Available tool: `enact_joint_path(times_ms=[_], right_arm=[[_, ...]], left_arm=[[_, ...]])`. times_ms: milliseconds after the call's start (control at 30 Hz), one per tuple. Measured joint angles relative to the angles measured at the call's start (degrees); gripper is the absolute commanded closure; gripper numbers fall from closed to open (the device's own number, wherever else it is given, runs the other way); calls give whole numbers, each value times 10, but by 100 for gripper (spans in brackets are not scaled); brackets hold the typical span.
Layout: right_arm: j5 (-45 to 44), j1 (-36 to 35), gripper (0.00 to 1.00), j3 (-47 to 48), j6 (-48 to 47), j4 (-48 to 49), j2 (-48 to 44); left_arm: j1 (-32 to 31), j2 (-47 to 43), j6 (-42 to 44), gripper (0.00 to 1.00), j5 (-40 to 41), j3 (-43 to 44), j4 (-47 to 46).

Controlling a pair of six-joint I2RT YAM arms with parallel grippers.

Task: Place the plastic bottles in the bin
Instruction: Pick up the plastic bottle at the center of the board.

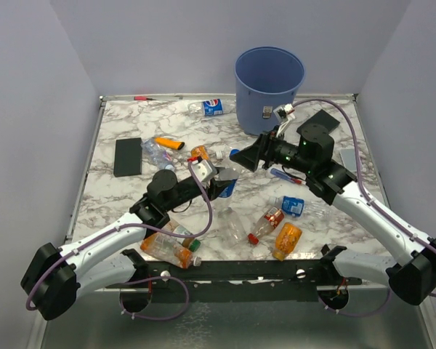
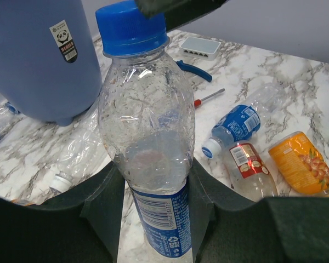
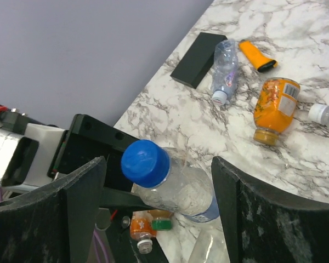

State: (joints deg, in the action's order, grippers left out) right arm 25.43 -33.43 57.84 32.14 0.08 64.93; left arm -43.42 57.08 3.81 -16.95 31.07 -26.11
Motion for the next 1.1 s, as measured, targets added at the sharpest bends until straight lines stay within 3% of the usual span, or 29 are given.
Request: enact_joint_path(times_ms=[267, 600, 700, 800, 900, 1000, 1100], right_arm=[[-42, -18, 26, 2, -3, -1, 20], [-53, -44, 48, 3, -7, 0, 44], [-54, -45, 63, 7, -11, 1, 52], [-58, -48, 80, 9, -29, 3, 59], [-82, -42, 99, 9, -49, 2, 62], [-86, -43, 100, 9, -50, 2, 61], [-89, -44, 99, 9, -49, 1, 61]], left_arm=[[-12, 0, -2, 77, 25, -1, -7], [-20, 1, -3, 76, 46, -5, -6], [-21, 2, -7, 75, 53, -6, -3], [-21, 2, -21, 65, 59, -6, 3], [-22, 1, -37, 61, 69, -6, 4], [-24, 1, -39, 49, 78, -6, 4], [-25, 1, -38, 20, 85, -6, 4]])
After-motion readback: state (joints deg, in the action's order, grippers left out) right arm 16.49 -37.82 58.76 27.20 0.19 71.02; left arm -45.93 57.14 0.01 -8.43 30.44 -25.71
